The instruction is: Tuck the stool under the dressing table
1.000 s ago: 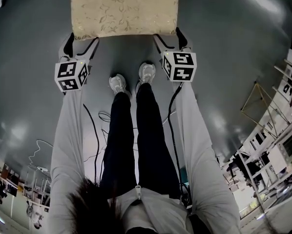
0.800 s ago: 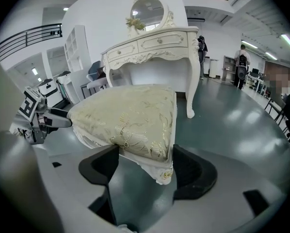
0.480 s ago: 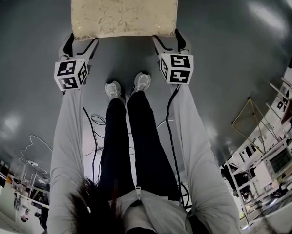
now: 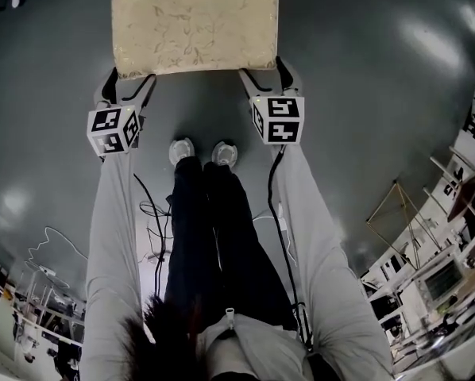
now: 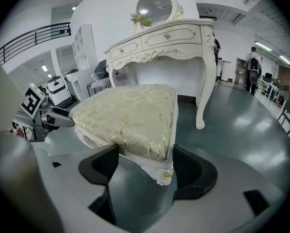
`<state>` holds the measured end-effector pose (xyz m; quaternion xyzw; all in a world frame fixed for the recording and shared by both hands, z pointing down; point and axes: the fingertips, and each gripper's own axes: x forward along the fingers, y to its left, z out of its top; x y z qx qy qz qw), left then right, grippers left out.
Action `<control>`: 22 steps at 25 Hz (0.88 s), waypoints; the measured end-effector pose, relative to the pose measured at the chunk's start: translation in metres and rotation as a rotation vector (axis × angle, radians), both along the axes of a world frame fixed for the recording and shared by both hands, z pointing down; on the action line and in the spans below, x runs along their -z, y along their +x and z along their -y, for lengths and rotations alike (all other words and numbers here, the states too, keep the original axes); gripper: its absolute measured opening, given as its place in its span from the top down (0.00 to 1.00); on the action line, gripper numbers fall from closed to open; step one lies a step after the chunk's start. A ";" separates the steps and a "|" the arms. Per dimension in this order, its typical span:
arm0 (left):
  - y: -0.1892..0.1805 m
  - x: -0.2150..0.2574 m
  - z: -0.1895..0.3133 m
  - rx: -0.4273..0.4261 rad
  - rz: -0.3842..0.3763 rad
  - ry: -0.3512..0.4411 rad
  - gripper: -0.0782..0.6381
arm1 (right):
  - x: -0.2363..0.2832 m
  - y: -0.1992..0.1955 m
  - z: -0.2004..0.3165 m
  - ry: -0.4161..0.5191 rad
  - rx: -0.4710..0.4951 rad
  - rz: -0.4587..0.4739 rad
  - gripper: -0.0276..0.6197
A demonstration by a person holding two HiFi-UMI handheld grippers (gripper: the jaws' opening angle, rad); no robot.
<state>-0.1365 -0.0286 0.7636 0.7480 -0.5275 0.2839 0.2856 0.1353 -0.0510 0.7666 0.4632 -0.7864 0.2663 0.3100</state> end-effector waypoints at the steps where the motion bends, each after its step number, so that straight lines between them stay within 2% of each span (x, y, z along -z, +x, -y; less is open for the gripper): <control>1: -0.001 0.001 0.008 0.001 -0.001 0.003 0.33 | 0.000 -0.001 0.008 0.004 -0.001 0.002 0.42; 7: -0.016 0.011 0.098 -0.008 -0.009 0.028 0.33 | 0.010 -0.016 0.096 0.012 -0.012 -0.001 0.42; 14: -0.018 -0.006 0.106 -0.026 -0.016 0.022 0.33 | -0.006 -0.018 0.103 0.000 -0.017 -0.015 0.42; 22: -0.030 -0.003 0.180 -0.046 -0.014 0.021 0.33 | -0.001 -0.029 0.174 -0.005 -0.043 -0.042 0.42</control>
